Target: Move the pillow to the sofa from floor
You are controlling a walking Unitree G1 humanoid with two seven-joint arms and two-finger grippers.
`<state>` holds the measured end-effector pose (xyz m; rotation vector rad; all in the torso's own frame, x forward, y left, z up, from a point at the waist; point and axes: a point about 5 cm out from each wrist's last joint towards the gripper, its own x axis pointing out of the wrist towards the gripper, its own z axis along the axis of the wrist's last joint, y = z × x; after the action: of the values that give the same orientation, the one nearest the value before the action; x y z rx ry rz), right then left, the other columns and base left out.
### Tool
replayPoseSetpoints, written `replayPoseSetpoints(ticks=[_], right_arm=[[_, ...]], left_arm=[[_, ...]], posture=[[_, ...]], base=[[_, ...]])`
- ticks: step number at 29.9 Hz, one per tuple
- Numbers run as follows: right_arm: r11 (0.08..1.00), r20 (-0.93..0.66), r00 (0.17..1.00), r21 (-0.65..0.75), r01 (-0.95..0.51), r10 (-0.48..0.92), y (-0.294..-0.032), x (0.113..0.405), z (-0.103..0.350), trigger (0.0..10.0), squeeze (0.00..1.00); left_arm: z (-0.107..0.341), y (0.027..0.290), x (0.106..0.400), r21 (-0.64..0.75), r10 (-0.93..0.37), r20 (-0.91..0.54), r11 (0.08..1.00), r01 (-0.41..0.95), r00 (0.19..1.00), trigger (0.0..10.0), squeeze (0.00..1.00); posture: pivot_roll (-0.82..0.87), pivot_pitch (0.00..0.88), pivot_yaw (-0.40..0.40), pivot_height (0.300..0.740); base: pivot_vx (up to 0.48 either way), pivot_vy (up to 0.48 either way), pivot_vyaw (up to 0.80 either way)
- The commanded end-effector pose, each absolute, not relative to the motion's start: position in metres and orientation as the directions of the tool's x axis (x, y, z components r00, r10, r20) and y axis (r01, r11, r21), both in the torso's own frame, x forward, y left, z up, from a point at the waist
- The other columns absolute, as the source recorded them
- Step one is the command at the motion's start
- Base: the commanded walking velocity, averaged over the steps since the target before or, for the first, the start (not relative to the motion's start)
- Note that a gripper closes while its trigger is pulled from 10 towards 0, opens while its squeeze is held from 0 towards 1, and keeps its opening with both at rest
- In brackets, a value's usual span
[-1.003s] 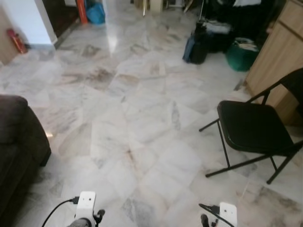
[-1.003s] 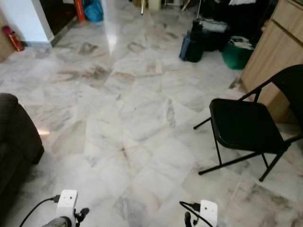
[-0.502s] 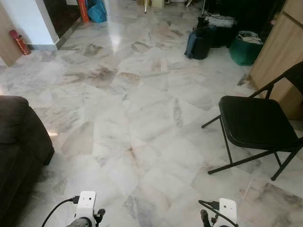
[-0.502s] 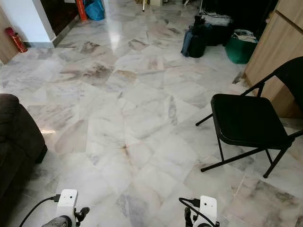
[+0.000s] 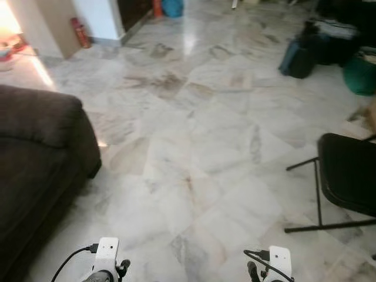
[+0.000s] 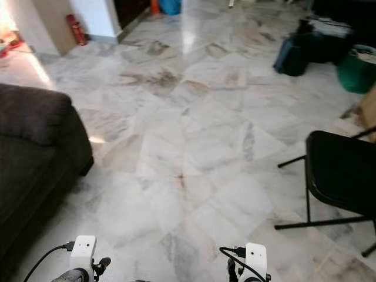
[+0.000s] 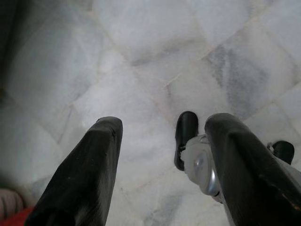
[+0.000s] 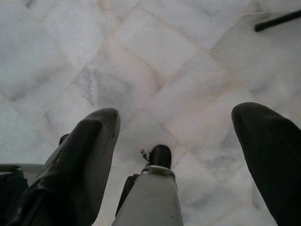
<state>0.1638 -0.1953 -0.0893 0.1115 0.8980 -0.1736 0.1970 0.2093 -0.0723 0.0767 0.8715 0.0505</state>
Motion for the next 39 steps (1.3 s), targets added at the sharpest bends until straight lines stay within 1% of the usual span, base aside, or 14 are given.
replayPoseSetpoints(ticks=[1,19,39], right_arm=[[0.98,-0.798,0.595,0.025,0.198,-0.1,-0.194,0.1595,-0.0916,10.0,0.0],[0.982,-0.799,0.594,0.017,0.188,-0.1,-0.1949,0.1592,-0.0916,10.0,0.0],[0.983,-0.801,0.592,0.024,0.185,-0.091,-0.193,0.1599,-0.0917,10.0,0.0]], left_arm=[[-0.0758,0.2131,0.1898,0.096,0.09,-0.781,0.995,-0.023,0.618,10.0,0.0],[-0.0759,0.2114,0.1898,0.089,0.08,-0.779,0.996,-0.016,0.622,10.0,0.0],[-0.0755,0.2133,0.1901,0.092,0.085,-0.781,0.996,-0.022,0.619,10.0,0.0]], posture=[[0.06,0.07,0.005,0.74],[0.06,0.046,0.003,0.74],[0.06,0.069,0.005,0.74]], base=[[0.0,0.0,0.8],[0.0,0.0,0.8],[0.0,0.0,0.8]])
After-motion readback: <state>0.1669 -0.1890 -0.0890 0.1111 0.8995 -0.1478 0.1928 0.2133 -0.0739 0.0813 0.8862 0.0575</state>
